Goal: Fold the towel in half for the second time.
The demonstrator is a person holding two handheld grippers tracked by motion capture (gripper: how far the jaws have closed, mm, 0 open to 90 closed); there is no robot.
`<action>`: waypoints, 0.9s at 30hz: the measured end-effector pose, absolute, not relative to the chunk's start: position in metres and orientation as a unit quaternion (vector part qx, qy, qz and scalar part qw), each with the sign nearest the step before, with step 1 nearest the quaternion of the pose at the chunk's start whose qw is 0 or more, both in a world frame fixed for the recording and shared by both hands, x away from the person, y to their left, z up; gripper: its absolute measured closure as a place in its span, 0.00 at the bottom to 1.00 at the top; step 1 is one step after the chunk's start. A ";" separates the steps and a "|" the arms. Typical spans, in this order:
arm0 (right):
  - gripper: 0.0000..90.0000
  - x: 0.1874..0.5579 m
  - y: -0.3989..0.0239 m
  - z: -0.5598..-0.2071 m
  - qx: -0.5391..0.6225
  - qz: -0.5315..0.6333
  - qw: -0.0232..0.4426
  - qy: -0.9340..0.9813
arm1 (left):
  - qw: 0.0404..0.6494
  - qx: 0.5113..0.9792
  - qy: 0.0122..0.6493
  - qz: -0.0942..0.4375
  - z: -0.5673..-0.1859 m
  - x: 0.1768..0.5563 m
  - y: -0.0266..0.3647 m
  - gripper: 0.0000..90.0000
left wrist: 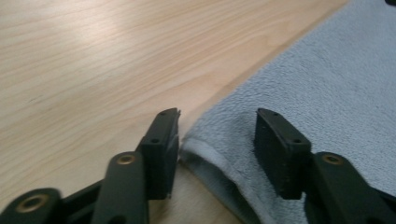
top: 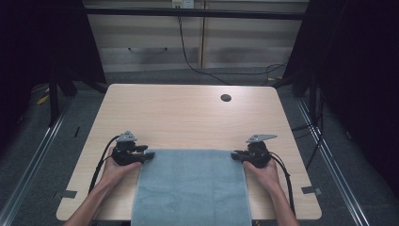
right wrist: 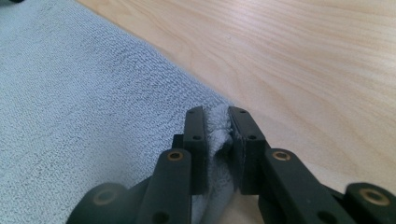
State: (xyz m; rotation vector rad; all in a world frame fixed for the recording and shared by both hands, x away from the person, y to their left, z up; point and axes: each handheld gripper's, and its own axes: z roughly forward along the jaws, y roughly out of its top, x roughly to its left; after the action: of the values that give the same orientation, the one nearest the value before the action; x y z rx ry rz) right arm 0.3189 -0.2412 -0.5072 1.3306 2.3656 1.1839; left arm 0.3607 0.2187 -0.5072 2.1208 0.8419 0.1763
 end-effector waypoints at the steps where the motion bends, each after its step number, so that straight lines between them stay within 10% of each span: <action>1: 0.89 0.319 -0.242 -0.508 0.449 0.401 0.088 0.794 | 0.415 0.845 0.331 0.062 -0.507 0.360 0.218 0.70; 6: 0.91 0.318 -0.242 -0.508 0.452 0.404 0.088 0.791 | 0.427 0.839 0.336 0.037 -0.509 0.363 0.222 0.89; 27: 0.95 0.315 -0.238 -0.451 0.421 0.477 0.124 0.761 | 0.487 0.803 0.338 0.061 -0.461 0.362 0.234 0.92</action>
State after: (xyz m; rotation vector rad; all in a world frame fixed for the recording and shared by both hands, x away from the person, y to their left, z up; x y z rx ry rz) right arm 0.3150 -0.2377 -0.4511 1.2281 2.2194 1.3912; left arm 0.3625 0.2344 -0.4605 1.9531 0.8226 0.1490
